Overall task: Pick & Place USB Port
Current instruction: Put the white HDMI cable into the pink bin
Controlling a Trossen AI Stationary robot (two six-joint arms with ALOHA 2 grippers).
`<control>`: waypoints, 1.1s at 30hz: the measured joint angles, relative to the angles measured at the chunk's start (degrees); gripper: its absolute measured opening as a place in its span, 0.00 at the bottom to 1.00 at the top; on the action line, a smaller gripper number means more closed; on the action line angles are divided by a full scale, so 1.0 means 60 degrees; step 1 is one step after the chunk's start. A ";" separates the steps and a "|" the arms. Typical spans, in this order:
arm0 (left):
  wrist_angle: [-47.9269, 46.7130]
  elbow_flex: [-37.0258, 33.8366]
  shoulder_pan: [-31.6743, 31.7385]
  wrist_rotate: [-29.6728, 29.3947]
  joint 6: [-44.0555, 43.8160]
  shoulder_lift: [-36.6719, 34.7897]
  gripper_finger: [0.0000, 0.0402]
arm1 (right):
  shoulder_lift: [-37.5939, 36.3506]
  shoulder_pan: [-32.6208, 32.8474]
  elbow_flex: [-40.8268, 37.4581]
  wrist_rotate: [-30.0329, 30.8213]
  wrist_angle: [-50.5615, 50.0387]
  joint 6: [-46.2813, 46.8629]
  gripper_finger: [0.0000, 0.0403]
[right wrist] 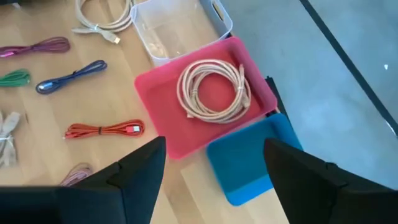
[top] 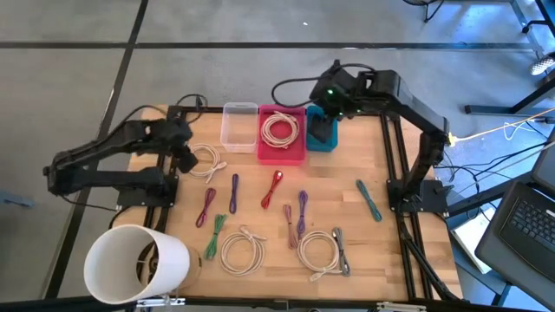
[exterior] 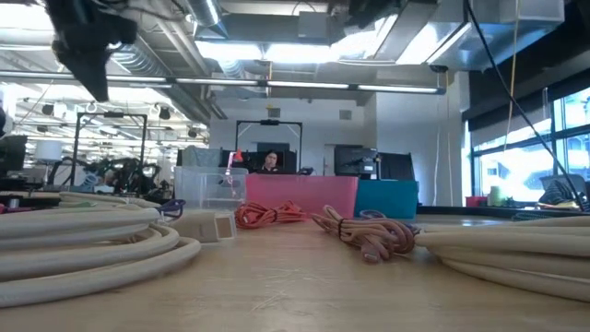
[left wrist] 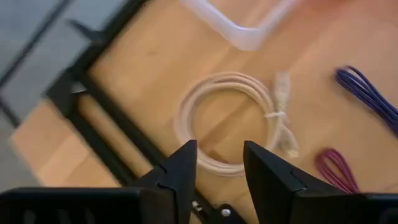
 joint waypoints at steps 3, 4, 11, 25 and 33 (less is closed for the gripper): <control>0.0475 0.0000 0.0876 0.0944 0.1376 0.0665 0.33 | 0.0049 0.0152 -0.0004 0.0012 -0.0305 0.0061 0.68; 0.0485 0.0000 0.1144 0.1080 0.1725 0.0896 0.33 | 0.0067 0.0203 -0.0004 0.0013 -0.0364 0.0074 0.68; 0.0794 -0.0037 0.2892 0.1474 0.2712 0.2318 0.33 | 0.0102 0.0521 -0.0004 0.0377 -0.0424 0.0232 0.68; 0.2532 -0.1610 0.3829 0.1785 0.2881 0.3432 0.33 | 0.0102 0.0606 -0.0007 0.0916 -0.0418 -0.0074 0.68; 0.2627 -0.1665 0.4273 0.1969 0.1596 0.4593 0.34 | 0.0102 0.0610 -0.0007 0.0913 -0.0419 -0.0113 0.68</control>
